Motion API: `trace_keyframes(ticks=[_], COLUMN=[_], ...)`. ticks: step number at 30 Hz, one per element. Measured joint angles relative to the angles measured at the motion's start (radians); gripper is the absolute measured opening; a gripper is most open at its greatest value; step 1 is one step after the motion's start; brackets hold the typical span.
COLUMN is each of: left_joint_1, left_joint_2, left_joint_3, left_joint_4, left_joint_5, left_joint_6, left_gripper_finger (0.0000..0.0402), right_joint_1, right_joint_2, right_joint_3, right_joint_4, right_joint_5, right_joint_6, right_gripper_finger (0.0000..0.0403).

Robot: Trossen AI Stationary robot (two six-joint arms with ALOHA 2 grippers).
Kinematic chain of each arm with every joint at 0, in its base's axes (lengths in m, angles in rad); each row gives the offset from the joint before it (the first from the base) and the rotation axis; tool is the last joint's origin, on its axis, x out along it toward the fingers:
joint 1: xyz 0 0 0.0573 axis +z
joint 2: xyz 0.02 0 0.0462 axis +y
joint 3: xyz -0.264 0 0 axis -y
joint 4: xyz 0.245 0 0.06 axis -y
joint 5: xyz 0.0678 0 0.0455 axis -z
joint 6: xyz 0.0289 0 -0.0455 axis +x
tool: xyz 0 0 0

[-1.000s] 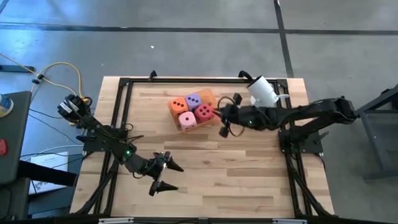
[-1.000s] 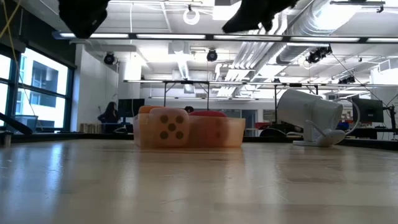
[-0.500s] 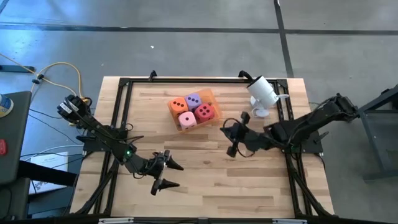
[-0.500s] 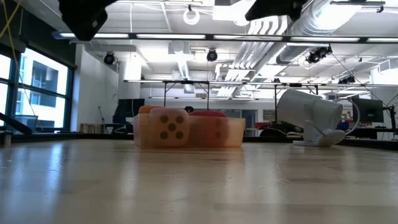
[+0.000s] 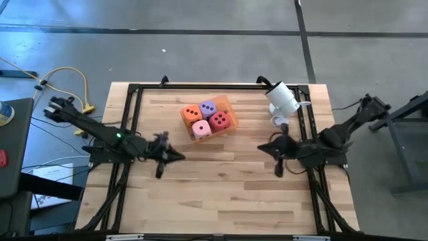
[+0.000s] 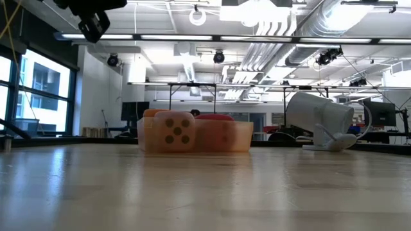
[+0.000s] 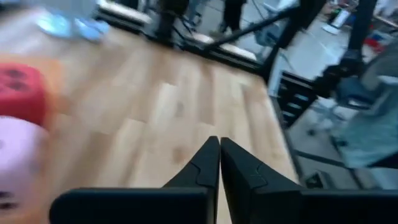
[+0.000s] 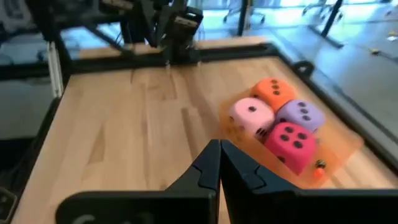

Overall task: Pick & Place Dice
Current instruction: Return to Home Position

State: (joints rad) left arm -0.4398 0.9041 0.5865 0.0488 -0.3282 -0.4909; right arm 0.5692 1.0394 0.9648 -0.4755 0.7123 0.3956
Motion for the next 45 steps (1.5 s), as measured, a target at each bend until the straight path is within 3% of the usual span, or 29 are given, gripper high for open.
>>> trace_keyframes(ticks=[4, 9, 11, 15, 26, 36, 41, 45], left_joint_1=[0.067, 0.143, 0.181, 0.24, 0.331, 0.333, 0.325, 0.326], left_joint_2=[-0.186, -0.462, -0.549, -0.665, -0.898, -0.901, -0.901, -0.901], left_joint_3=[0.0, -0.005, -0.038, -0.128, -0.369, -0.441, -0.451, -0.488], left_joint_4=[-0.197, -0.457, -0.462, -0.414, -0.356, -0.365, -0.373, -0.274], left_joint_5=[0.0, -0.028, -0.024, 0.087, 0.308, 0.359, 0.439, 0.356], left_joint_6=[0.069, 0.087, 0.076, 0.098, 0.155, 0.174, 0.206, 0.206], left_gripper_finger=[0.0004, 0.0001, 0.0001, 0.0001, 0.0, 0.0, 0.0, 0.0], right_joint_1=[0.032, 0.025, 0.002, -0.053, -0.186, -0.264, -0.264, -0.264], right_joint_2=[-0.137, -0.386, -0.474, -0.617, -0.866, -0.913, -0.906, -0.905], right_joint_3=[-0.088, -0.333, -0.436, -0.62, -0.936, -0.956, -0.957, -0.957], right_joint_4=[0.033, 0.227, 0.388, 0.586, 0.705, 0.596, 0.574, 0.555], right_joint_5=[0.096, 0.088, 0.048, -0.149, -0.29, -0.395, -0.336, -0.325], right_joint_6=[-0.002, -0.049, -0.108, -0.219, -0.208, -0.206, -0.192, -0.232], right_gripper_finger=[0.0002, 0.0002, 0.0002, 0.0002, 0.0002, 0.0002, 0.0002, 0.0002])
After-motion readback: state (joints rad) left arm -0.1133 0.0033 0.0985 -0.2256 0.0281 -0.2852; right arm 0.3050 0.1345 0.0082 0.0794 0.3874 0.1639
